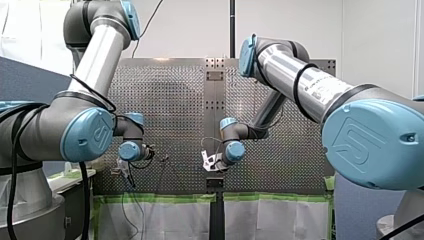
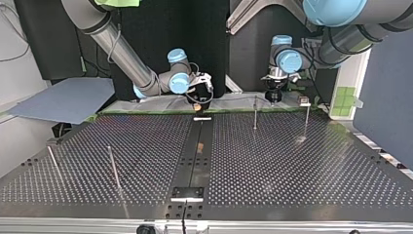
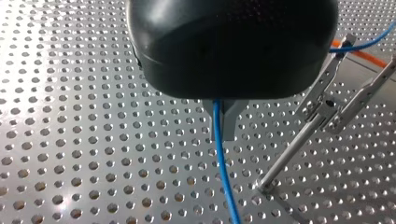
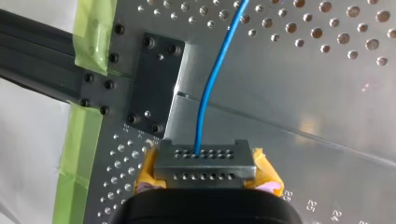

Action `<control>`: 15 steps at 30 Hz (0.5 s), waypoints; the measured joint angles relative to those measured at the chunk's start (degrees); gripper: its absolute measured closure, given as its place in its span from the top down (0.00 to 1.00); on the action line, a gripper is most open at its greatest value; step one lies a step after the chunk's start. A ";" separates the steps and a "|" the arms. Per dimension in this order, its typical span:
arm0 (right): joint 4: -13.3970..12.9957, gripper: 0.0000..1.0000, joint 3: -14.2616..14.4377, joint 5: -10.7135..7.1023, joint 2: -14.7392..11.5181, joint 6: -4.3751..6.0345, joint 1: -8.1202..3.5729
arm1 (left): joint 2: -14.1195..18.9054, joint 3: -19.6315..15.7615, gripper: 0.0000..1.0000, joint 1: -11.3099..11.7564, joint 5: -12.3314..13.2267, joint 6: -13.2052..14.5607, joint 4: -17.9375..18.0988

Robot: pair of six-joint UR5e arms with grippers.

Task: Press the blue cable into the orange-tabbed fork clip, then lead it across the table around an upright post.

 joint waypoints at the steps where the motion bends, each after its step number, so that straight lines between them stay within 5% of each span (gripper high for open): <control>1: 0.00 0.00 -0.01 0.00 0.00 0.00 -0.01 | -0.02 0.00 0.00 0.13 0.00 0.02 -0.08; 15: 0.29 0.00 -0.82 -0.30 -0.05 -0.04 -0.51 | -2.17 0.53 0.00 0.37 0.87 0.23 -1.76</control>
